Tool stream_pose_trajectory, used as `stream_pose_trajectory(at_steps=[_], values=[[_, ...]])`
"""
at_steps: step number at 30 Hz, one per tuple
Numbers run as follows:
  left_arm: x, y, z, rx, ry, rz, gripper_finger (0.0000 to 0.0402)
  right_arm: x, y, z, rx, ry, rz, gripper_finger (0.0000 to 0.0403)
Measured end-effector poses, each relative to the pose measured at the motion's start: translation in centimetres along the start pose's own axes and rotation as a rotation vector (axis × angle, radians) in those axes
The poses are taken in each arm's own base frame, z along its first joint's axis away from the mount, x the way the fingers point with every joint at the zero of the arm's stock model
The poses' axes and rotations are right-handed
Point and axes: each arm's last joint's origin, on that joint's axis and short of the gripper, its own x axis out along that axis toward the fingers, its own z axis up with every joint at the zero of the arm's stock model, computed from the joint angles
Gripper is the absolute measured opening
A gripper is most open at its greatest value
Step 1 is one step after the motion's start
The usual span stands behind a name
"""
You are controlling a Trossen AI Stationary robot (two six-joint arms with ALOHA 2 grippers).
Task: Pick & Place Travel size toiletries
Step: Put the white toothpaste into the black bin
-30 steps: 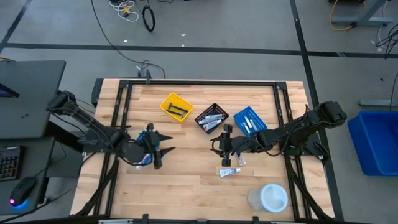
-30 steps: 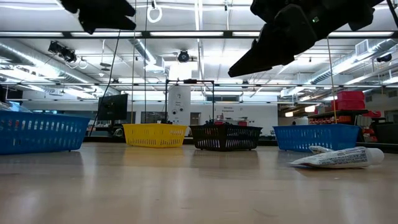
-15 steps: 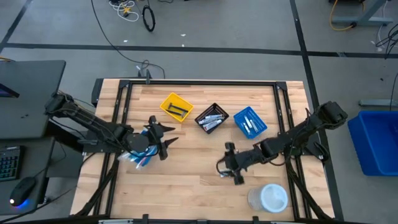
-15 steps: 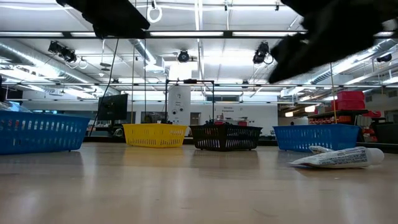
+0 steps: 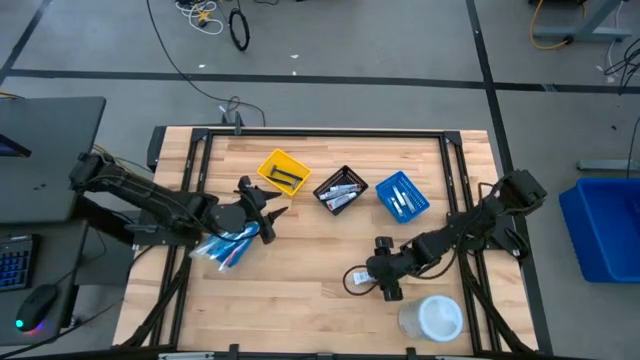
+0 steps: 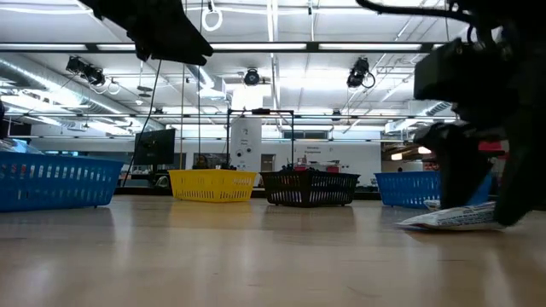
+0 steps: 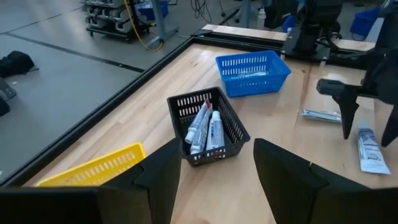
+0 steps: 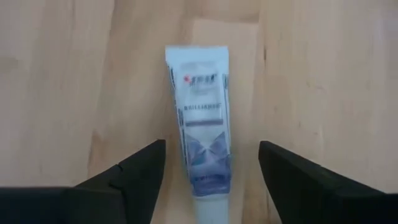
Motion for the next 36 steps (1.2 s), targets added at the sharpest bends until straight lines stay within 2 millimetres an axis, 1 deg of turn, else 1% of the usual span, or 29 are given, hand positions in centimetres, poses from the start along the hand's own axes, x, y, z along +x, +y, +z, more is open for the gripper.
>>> stream_pose_trajectory(at_steps=[3,5,12,15,17,19,21,23,25,27,29,32,36], values=[[0.1,0.1,0.0,0.001,0.005,0.001,0.0208,0.7,0.0,-0.2,-0.006,0.020,-0.012,0.0254],[0.1,0.1,0.0,0.000,0.009,-0.005,0.0208,0.9,0.1,-0.3,-0.018,0.024,-0.018,0.0235],[0.1,0.1,-0.1,0.004,0.015,-0.012,0.0208,1.0,0.1,-0.1,-0.035,0.012,-0.012,0.0139],[0.1,0.1,-0.1,0.005,0.015,-0.012,0.0208,1.0,0.2,0.1,-0.037,-0.013,0.001,0.0106],[0.1,0.1,-0.1,0.005,0.015,-0.012,0.0208,1.2,0.4,0.6,-0.038,-0.067,0.038,0.0092],[0.1,0.1,-0.1,0.005,0.015,-0.011,0.0208,1.1,0.4,1.6,-0.070,-0.158,0.050,0.0084],[0.1,0.1,-0.1,0.005,0.015,-0.011,0.0208,0.9,-0.1,2.8,-0.104,-0.283,-0.015,0.0081],[0.1,0.1,-0.1,0.005,0.015,-0.011,0.0208,0.5,-1.1,4.1,-0.131,-0.420,-0.191,0.0083],[0.1,0.1,-0.1,0.005,0.015,-0.011,0.0208,0.0,-2.5,5.4,-0.165,-0.516,-0.387,0.0088],[0.1,0.1,-0.1,0.005,0.015,-0.011,0.0208,-0.5,-4.3,6.5,-0.194,-0.561,-0.562,0.0092],[0.1,0.1,-0.1,0.005,0.015,-0.011,0.0208,-0.8,-6.6,7.2,-0.211,-0.563,-0.672,0.0094],[0.1,0.1,-0.1,0.000,0.014,-0.011,0.0208,-0.9,-10.2,7.6,-0.187,-0.536,-0.712,0.0094],[0.1,0.1,-0.1,0.000,0.015,-0.012,0.0208,-0.6,-14.7,6.9,-0.120,-0.463,-0.653,0.0088]])
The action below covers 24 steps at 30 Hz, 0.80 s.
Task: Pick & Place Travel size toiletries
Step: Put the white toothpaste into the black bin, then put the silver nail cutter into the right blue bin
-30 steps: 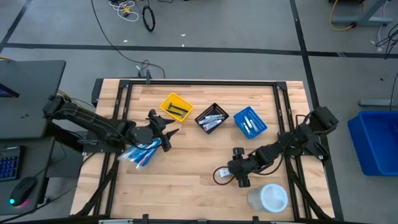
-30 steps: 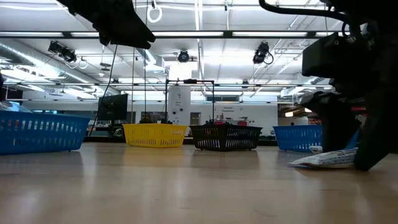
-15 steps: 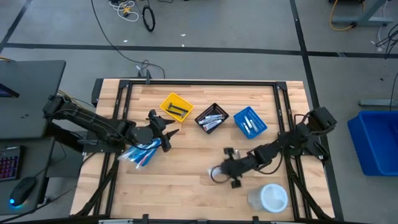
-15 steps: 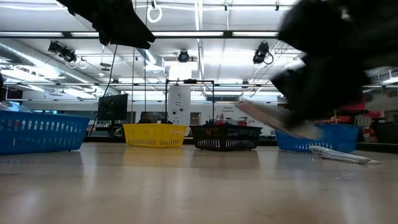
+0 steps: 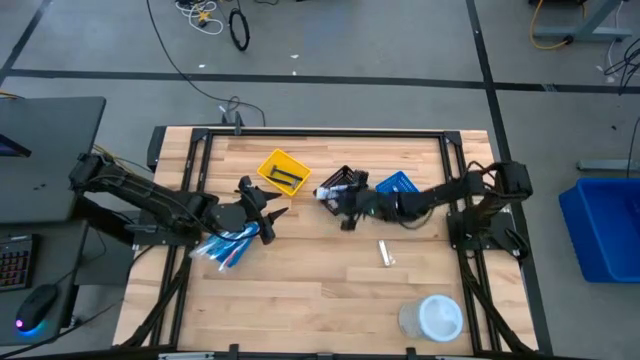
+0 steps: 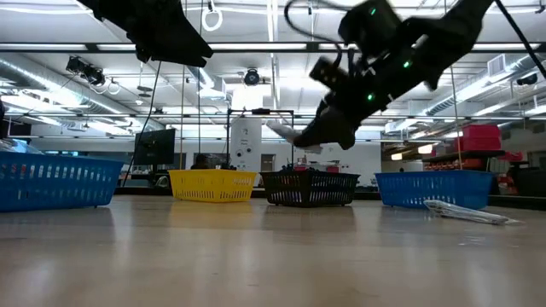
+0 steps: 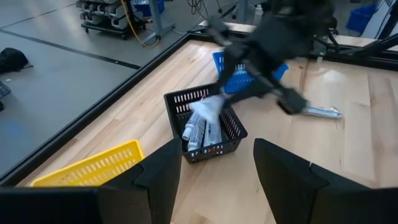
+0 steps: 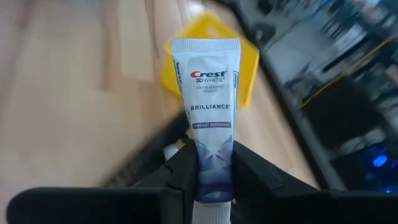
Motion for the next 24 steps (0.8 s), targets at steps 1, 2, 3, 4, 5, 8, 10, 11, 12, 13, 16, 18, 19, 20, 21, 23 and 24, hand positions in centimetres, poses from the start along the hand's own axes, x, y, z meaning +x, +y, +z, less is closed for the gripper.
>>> stream_pose_trajectory(at_steps=[1,2,3,4,5,8,10,11,12,13,16,18,19,20,21,23,24], values=[[0.0,0.0,0.0,0.001,0.001,-0.004,0.0208,0.4,-0.8,-0.5,0.017,0.020,0.016,0.0089],[0.0,0.0,0.0,0.006,0.003,-0.010,0.0208,0.8,-1.4,-0.9,0.026,0.040,0.033,0.0090],[0.0,0.0,0.0,0.012,0.005,-0.015,0.0208,1.1,-2.0,-1.4,0.034,0.057,0.051,0.0093],[0.0,-0.1,0.0,0.017,0.007,-0.021,0.0208,1.3,-2.5,-1.7,0.041,0.065,0.070,0.0098],[0.0,-0.1,0.0,0.022,0.007,-0.023,0.0208,1.5,-2.9,-1.9,0.049,0.066,0.087,0.0105],[0.0,-0.1,0.0,0.027,0.007,-0.023,0.0208,1.9,-3.7,-2.4,0.051,0.079,0.112,0.0131],[0.0,-0.1,0.0,0.028,0.007,-0.023,0.0208,2.0,-4.0,-2.6,0.070,0.087,0.104,0.0153],[0.0,-0.1,0.0,0.027,0.008,-0.023,0.0208,2.0,-4.1,-2.6,0.086,0.087,0.101,0.0165],[0.0,-0.1,0.0,0.027,0.008,-0.024,0.0208,2.0,-4.1,-2.6,0.097,0.089,0.100,0.0176],[0.0,-0.1,0.0,0.026,0.008,-0.024,0.0208,2.0,-4.1,-2.6,0.098,0.093,0.099,0.0187],[0.0,-0.1,0.0,0.031,0.008,-0.024,0.0208,1.4,-3.7,-2.0,0.079,0.089,0.072,0.0213],[0.0,-0.1,0.0,0.033,0.011,-0.030,0.0208,0.5,-3.3,-0.9,0.087,0.081,0.070,0.0222],[0.0,-0.1,-0.1,0.033,0.013,-0.035,0.0208,0.0,-3.1,-0.3,0.102,0.084,0.081,0.0225],[0.0,-0.1,-0.1,0.034,0.017,-0.043,0.0208,-0.6,-2.9,0.3,0.127,0.086,0.098,0.0226],[0.0,-0.1,-0.1,0.036,0.021,-0.049,0.0208,-1.2,-2.6,0.8,0.152,0.099,0.116,0.0226],[0.0,-0.1,-0.2,0.039,0.025,-0.051,0.0208,-2.7,-2.0,1.7,0.191,0.149,0.163,0.0221],[0.0,-0.1,-0.2,0.041,0.029,-0.049,0.0208,-3.3,-1.6,1.9,0.215,0.181,0.194,0.0218]])
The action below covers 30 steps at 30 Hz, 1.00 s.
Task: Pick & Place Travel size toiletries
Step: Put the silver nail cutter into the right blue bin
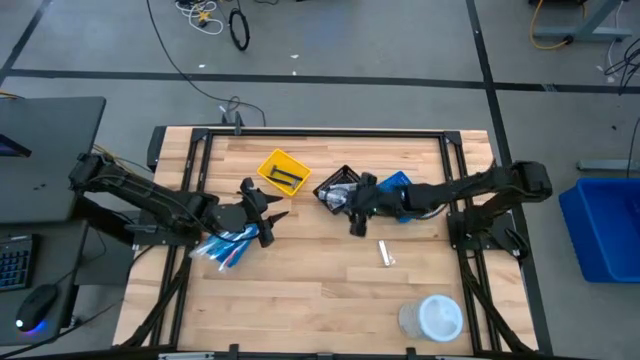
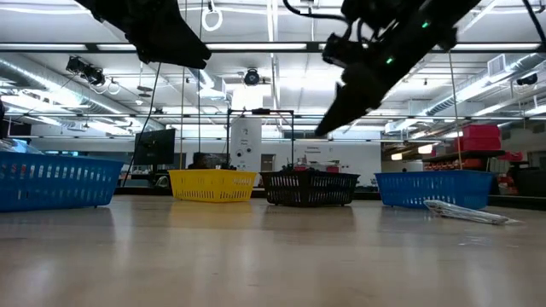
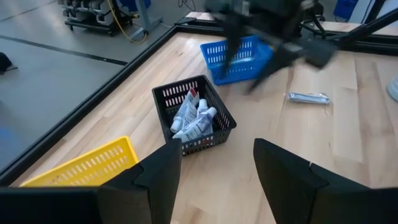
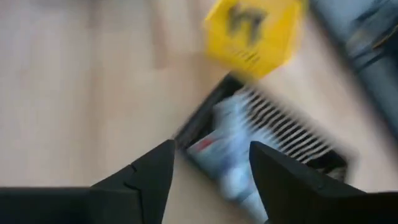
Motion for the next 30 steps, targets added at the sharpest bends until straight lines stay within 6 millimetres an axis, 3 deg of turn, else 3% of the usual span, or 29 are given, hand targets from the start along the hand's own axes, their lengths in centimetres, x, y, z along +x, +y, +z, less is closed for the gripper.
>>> stream_pose_trajectory(at_steps=[7,13,23,30], values=[[0.0,0.0,0.0,-0.016,0.001,0.001,0.0208,-2.6,3.6,-3.1,0.318,0.367,0.225,0.0192],[0.0,0.0,0.0,-0.017,0.001,0.001,0.0208,-4.0,5.8,-6.1,0.527,0.579,0.134,0.0191],[0.0,0.0,0.0,-0.028,-0.001,0.000,0.0208,-4.2,6.6,-9.0,0.632,0.571,-0.017,0.0225],[0.0,0.0,0.0,-0.056,-0.002,0.000,0.0208,-2.9,7.0,-10.4,0.683,0.430,0.076,0.0210]])
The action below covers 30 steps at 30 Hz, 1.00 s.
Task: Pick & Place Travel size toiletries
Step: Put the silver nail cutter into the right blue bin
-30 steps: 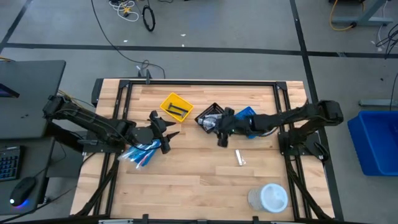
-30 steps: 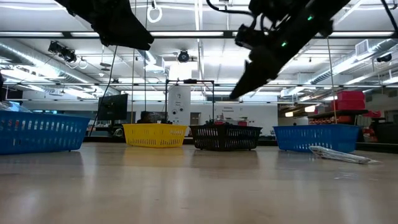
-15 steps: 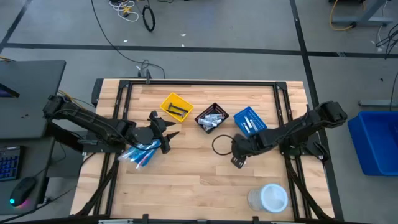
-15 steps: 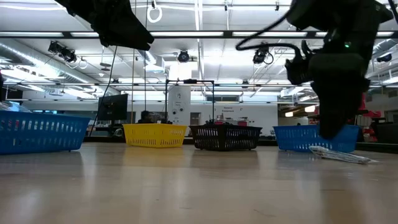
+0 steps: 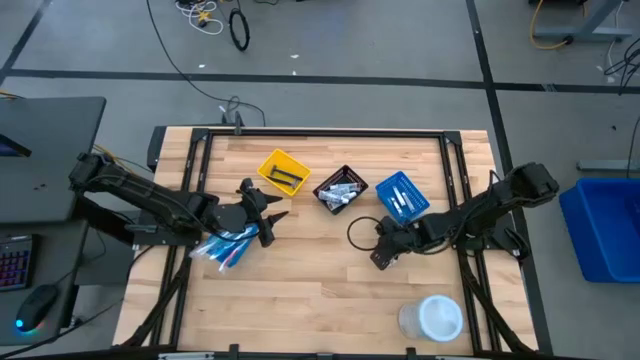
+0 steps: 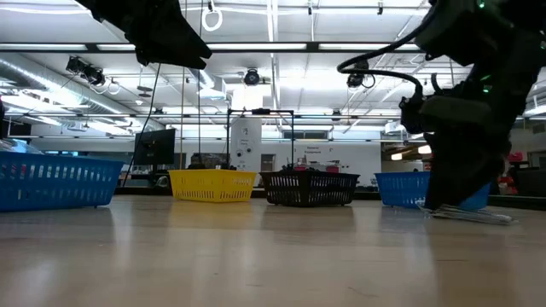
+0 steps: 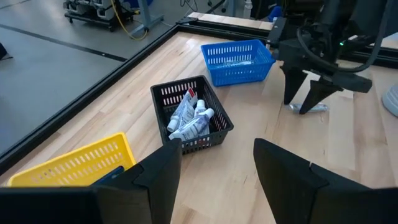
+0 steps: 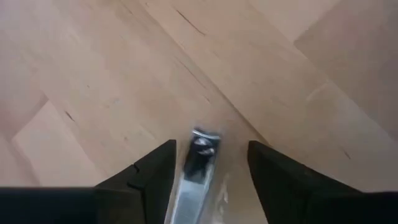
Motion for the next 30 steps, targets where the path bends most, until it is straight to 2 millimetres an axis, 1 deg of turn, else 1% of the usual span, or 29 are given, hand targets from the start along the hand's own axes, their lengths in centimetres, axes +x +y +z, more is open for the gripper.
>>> stream_pose_trajectory(at_steps=[3,6,11,14,16,19,23,25,26,28,30], values=[[0.0,0.0,0.0,-0.009,0.000,0.000,0.0208,0.4,-0.7,-0.5,0.024,-0.024,-0.013,0.0190],[0.0,0.0,0.0,-0.009,0.000,0.000,0.0208,0.6,-1.3,-0.8,0.044,-0.037,-0.042,0.0155],[0.0,0.0,0.0,-0.007,0.000,0.000,0.0208,0.5,-1.1,-0.6,0.023,-0.055,-0.027,0.0078],[0.0,0.0,0.0,-0.003,0.000,0.000,0.0208,0.1,-0.6,0.0,0.011,-0.064,-0.008,0.0059],[0.0,0.0,0.0,-0.003,0.000,0.002,0.0208,-0.9,0.0,0.8,-0.023,-0.086,0.006,0.0060],[0.0,0.0,0.0,-0.003,-0.001,0.003,0.0208,-3.4,0.9,2.8,-0.099,-0.175,0.006,0.0070],[0.0,0.0,0.0,-0.004,-0.002,0.003,0.0208,-7.4,0.5,5.4,-0.188,-0.295,-0.133,0.0073],[0.0,0.0,0.0,-0.003,0.000,0.001,0.0208,-9.1,-0.5,6.2,-0.197,-0.329,-0.245,0.0072],[0.0,0.0,0.0,-0.003,0.000,0.000,0.0208,-9.5,-1.3,6.4,-0.195,-0.323,-0.303,0.0072],[0.0,0.0,0.0,-0.001,0.000,0.000,0.0208,-9.8,-2.6,6.9,-0.158,-0.326,-0.369,0.0073],[0.0,0.0,0.0,0.007,-0.001,0.000,0.0208,-9.5,-3.8,7.2,-0.124,-0.310,-0.410,0.0075]])
